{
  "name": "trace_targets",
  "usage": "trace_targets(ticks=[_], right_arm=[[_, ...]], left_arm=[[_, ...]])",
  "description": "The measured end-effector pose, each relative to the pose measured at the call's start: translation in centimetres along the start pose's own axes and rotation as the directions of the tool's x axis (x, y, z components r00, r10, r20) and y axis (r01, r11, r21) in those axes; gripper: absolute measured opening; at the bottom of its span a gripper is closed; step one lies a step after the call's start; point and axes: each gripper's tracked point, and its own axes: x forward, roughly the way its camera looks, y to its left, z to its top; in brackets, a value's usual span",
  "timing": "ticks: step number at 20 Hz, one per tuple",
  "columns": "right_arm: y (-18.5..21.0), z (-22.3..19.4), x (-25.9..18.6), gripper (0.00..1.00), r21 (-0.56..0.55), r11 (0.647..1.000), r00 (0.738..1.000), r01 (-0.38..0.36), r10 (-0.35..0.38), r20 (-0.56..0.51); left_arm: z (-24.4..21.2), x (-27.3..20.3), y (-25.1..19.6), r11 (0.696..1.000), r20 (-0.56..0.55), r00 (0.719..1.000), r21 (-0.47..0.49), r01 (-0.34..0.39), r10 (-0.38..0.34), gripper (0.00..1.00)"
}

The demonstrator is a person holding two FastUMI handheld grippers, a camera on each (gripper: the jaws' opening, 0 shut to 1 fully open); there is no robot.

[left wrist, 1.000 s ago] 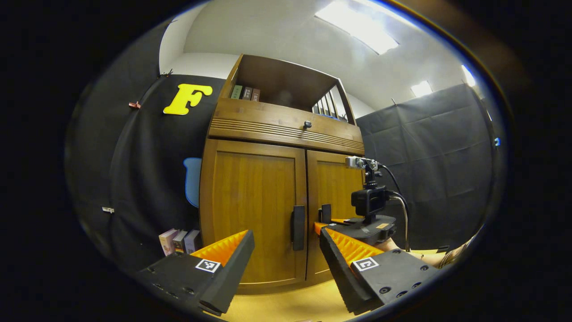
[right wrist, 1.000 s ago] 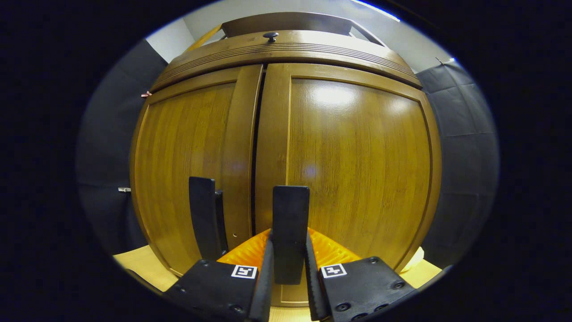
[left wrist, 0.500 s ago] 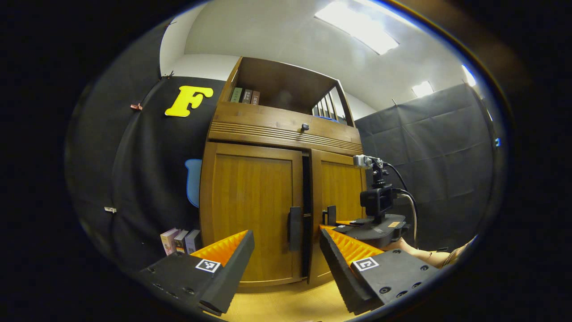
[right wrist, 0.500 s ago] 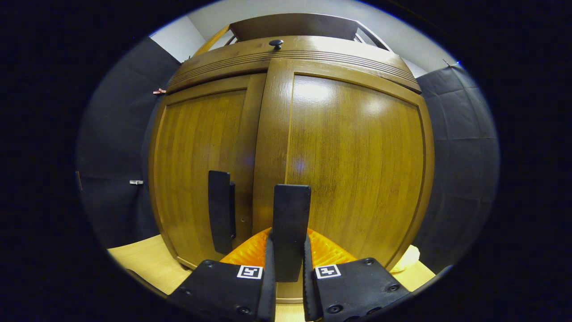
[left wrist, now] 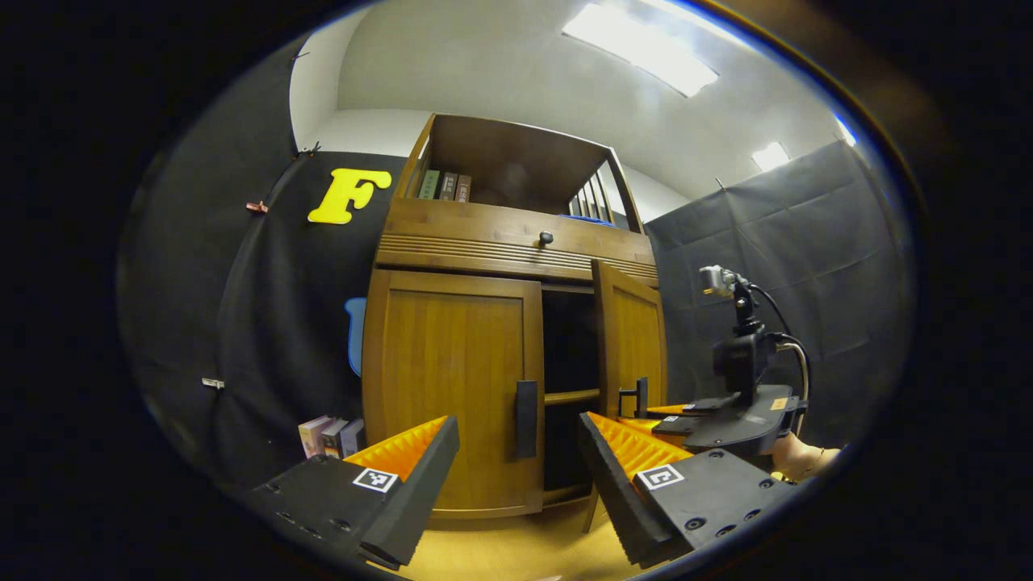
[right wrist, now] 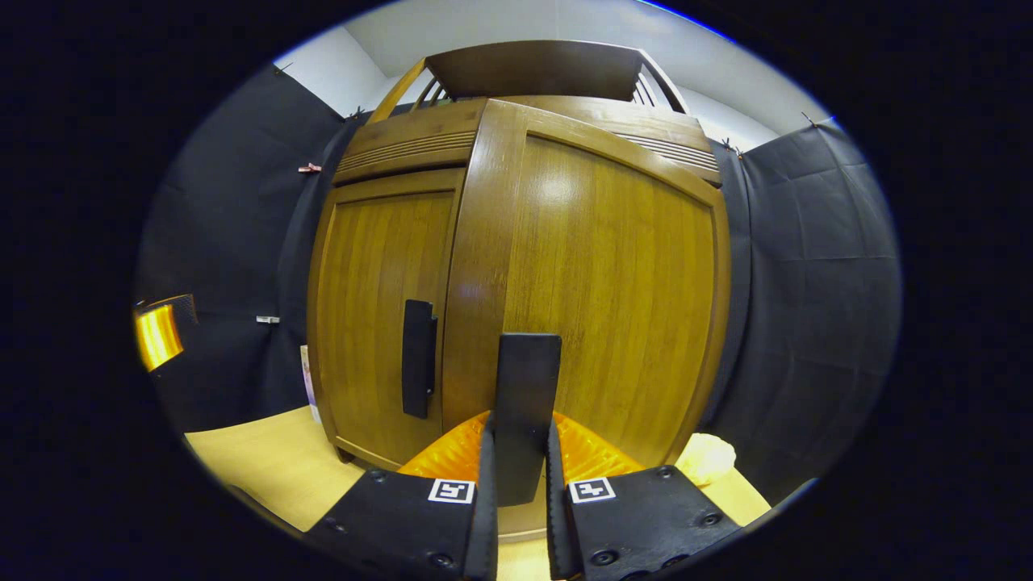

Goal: Open the right door of the double-door shoe cabinet with the right hand, and open the left door with the left hand.

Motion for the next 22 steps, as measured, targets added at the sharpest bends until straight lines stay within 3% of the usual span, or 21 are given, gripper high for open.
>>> trace_targets(ticks=[2, 5, 6, 10, 15, 20, 22], right_arm=[[-0.7, 0.1, -1.6, 0.28, 0.003, 1.0, 1.0, 0.002, -0.002, -0.001], [-2.0, 0.2, -3.6, 0.23, 0.007, 1.0, 1.0, 0.018, -0.018, 0.002], [-2.5, 0.1, -4.3, 0.28, 0.009, 1.0, 1.0, 0.023, -0.023, 0.003], [-4.6, 0.2, -6.7, 0.28, 0.013, 0.998, 0.998, 0.054, -0.054, 0.01], [-7.6, 0.3, -9.1, 0.27, -0.036, 0.991, 0.992, 0.126, -0.125, 0.021], [-9.1, 1.9, -11.1, 0.26, 0.004, 0.991, 0.989, 0.136, -0.136, 0.053], [-9.9, 2.2, -11.3, 0.22, -0.012, 0.986, 0.984, 0.167, -0.166, 0.058]], left_arm=[[-0.1, 0.2, -0.8, 1.0, -0.007, 1.0, -0.02, 0.012, -0.012, 0.92], [-0.5, 1.0, -2.0, 0.998, -0.017, 0.999, -0.049, 0.031, -0.032, 0.92], [-0.8, 1.2, -2.4, 0.998, -0.026, 0.999, -0.057, 0.035, -0.037, 0.92], [-1.9, 2.1, -4.2, 0.994, -0.064, 0.995, -0.083, 0.067, -0.073, 0.93], [-2.0, 3.1, -6.3, 0.993, -0.057, 0.994, -0.075, 0.094, -0.098, 0.94], [-2.6, 3.6, -8.1, 0.988, -0.069, 0.988, -0.075, 0.135, -0.14, 0.94], [-2.6, 4.0, -8.4, 0.989, -0.064, 0.988, -0.064, 0.134, -0.138, 0.94]])
